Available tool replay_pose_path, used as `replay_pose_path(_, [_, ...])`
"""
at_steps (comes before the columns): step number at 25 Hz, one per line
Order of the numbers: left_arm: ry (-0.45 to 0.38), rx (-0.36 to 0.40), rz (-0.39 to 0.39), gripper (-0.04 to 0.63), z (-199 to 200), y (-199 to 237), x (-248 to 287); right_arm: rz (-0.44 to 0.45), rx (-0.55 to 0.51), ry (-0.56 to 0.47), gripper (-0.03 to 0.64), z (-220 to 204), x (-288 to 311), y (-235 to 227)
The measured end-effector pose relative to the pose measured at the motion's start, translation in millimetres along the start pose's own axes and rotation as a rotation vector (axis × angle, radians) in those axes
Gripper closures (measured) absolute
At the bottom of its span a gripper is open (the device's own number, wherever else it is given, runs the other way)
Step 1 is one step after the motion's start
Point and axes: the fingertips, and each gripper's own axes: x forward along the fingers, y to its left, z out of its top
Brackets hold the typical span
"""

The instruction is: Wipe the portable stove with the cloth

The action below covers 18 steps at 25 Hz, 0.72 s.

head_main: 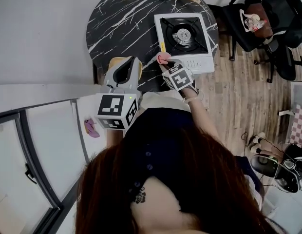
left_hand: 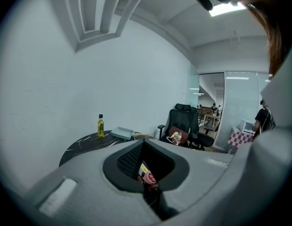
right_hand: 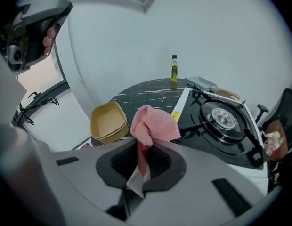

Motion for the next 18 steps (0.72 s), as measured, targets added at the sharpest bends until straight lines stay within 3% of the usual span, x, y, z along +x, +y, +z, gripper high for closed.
replay_pose_path(11, [-0.013, 0.011, -0.012, 0.584, 11, 10, 14, -0.070, -0.006, 0.021, 0.581, 12, 9, -19])
replay_pose_path(18, [-0.011, 0.028, -0.039, 0.584, 21, 7, 31, -0.125, -0.088, 0.051, 0.581, 20, 11, -23])
